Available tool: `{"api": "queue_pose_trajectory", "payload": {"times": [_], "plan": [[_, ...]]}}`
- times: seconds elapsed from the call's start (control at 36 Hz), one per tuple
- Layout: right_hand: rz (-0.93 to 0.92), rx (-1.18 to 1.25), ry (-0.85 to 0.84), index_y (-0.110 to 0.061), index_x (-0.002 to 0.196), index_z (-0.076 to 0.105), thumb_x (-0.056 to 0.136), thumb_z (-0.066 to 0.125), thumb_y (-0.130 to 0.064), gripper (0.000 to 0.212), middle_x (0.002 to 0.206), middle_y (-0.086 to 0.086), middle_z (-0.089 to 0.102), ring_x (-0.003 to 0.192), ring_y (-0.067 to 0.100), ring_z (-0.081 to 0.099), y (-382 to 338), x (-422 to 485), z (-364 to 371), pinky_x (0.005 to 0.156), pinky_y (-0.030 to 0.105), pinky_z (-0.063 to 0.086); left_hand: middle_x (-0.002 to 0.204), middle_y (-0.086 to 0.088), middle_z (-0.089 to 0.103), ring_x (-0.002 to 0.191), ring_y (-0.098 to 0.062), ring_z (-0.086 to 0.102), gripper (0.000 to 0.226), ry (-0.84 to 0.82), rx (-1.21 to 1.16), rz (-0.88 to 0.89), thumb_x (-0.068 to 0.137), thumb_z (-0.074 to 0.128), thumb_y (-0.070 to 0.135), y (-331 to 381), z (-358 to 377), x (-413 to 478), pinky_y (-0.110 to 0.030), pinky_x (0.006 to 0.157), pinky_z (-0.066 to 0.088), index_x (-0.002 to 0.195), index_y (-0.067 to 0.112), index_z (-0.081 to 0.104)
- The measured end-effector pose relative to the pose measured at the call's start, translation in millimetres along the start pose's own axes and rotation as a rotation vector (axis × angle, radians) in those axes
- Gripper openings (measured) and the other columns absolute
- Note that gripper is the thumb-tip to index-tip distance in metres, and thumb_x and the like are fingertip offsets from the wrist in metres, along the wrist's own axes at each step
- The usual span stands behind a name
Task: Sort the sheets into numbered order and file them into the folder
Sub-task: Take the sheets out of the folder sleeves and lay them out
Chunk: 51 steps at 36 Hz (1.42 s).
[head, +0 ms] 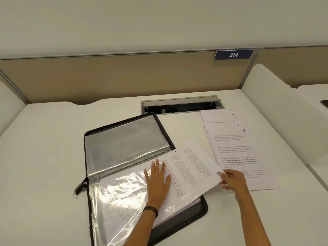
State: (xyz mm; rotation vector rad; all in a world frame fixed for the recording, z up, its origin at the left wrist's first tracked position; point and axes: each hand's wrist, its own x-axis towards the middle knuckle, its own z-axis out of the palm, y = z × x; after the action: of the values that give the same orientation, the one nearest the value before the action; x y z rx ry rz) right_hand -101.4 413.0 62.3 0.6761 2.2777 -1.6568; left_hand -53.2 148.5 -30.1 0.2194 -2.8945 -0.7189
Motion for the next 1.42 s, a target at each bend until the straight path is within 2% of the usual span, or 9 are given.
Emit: {"api": "queue_pose_trajectory", "payload": {"times": [0.11, 0.22, 0.36, 0.56, 0.72, 0.92, 1.19, 1.28, 1.42], "plan": [[-0.049, 0.178, 0.144, 0.003, 0.105, 0.063, 0.086, 0.063, 0.0, 0.019, 0.097, 0.019, 0.067, 0.069, 0.024, 0.064, 3, 1, -8, 0.045, 0.02, 0.052, 0.156, -0.007, 0.02, 0.144, -0.007, -0.012, 0.067, 0.051, 0.022, 0.006, 0.099, 0.01, 0.056, -2, 3, -1, -0.036, 0.115, -0.012, 0.147, 0.014, 0.029], [-0.037, 0.289, 0.16, 0.002, 0.105, 0.062, 0.088, 0.062, 0.0, 0.017, 0.099, 0.018, 0.066, 0.075, 0.027, 0.063, 5, -2, -8, 0.045, 0.021, 0.054, 0.156, -0.006, 0.018, 0.143, -0.012, -0.002, 0.067, 0.054, 0.023, 0.006, 0.098, 0.011, 0.057, -3, 5, -1, -0.037, 0.115, -0.012, 0.148, 0.015, 0.027], [0.055, 0.282, -0.036, -0.005, 0.107, 0.059, 0.09, 0.061, -0.005, 0.018, 0.094, 0.014, 0.066, 0.076, 0.027, 0.064, 2, -11, -2, 0.049, 0.028, 0.057, 0.156, -0.006, 0.019, 0.145, -0.007, -0.013, 0.06, 0.088, 0.036, 0.005, 0.099, 0.015, 0.054, -7, 11, -1, -0.041, 0.115, -0.008, 0.148, 0.02, 0.022], [0.09, 0.024, -0.327, -0.013, 0.112, 0.058, 0.087, 0.066, -0.013, 0.026, 0.099, 0.009, 0.07, 0.079, 0.023, 0.071, 6, -22, 14, 0.058, 0.031, 0.057, 0.156, -0.008, 0.021, 0.145, -0.008, -0.011, 0.058, 0.11, 0.063, 0.008, 0.1, 0.016, 0.052, -9, 16, -1, -0.044, 0.115, -0.004, 0.148, 0.019, 0.023], [0.104, -0.129, -0.424, -0.02, 0.093, 0.057, 0.087, 0.066, -0.011, 0.014, 0.086, 0.003, 0.071, 0.068, 0.019, 0.07, 5, -26, 26, 0.061, 0.031, 0.058, 0.156, -0.007, 0.022, 0.145, -0.009, -0.011, 0.057, 0.115, 0.08, 0.003, 0.1, 0.015, 0.051, -9, 16, 0, -0.045, 0.115, -0.004, 0.148, 0.022, 0.02], [0.08, -0.099, -0.314, -0.012, 0.109, 0.055, 0.089, 0.063, -0.01, 0.022, 0.089, 0.007, 0.069, 0.063, 0.018, 0.068, 4, -18, 22, 0.053, 0.027, 0.056, 0.156, -0.007, 0.021, 0.146, -0.009, -0.01, 0.057, 0.116, 0.078, 0.017, 0.1, 0.02, 0.05, -11, 17, -1, -0.043, 0.115, -0.004, 0.149, 0.02, 0.022], [-0.032, 0.139, 0.043, 0.001, 0.103, 0.063, 0.094, 0.055, -0.007, 0.015, 0.087, 0.013, 0.067, 0.068, 0.024, 0.064, 3, -5, 17, 0.054, 0.03, 0.056, 0.157, -0.007, 0.021, 0.146, -0.012, -0.008, 0.059, 0.093, 0.104, 0.008, 0.1, 0.02, 0.05, -12, 19, 0, -0.044, 0.115, -0.005, 0.148, 0.017, 0.03], [0.005, 0.145, -0.051, -0.007, 0.105, 0.06, 0.095, 0.055, -0.01, 0.012, 0.093, 0.013, 0.067, 0.074, 0.025, 0.066, 1, -7, 18, 0.05, 0.031, 0.056, 0.157, -0.007, 0.02, 0.146, -0.012, -0.008, 0.058, 0.086, 0.103, 0.004, 0.1, 0.021, 0.049, -11, 18, 0, -0.044, 0.116, -0.006, 0.148, 0.017, 0.03], [0.106, -0.072, -0.39, -0.01, 0.104, 0.061, 0.089, 0.065, -0.016, 0.017, 0.093, 0.011, 0.071, 0.074, 0.022, 0.07, -3, -17, 22, 0.056, 0.03, 0.056, 0.157, -0.008, 0.02, 0.147, -0.013, -0.007, 0.057, 0.08, 0.11, 0.007, 0.101, 0.018, 0.048, -11, 17, 1, -0.045, 0.116, -0.004, 0.149, 0.018, 0.023]]}}
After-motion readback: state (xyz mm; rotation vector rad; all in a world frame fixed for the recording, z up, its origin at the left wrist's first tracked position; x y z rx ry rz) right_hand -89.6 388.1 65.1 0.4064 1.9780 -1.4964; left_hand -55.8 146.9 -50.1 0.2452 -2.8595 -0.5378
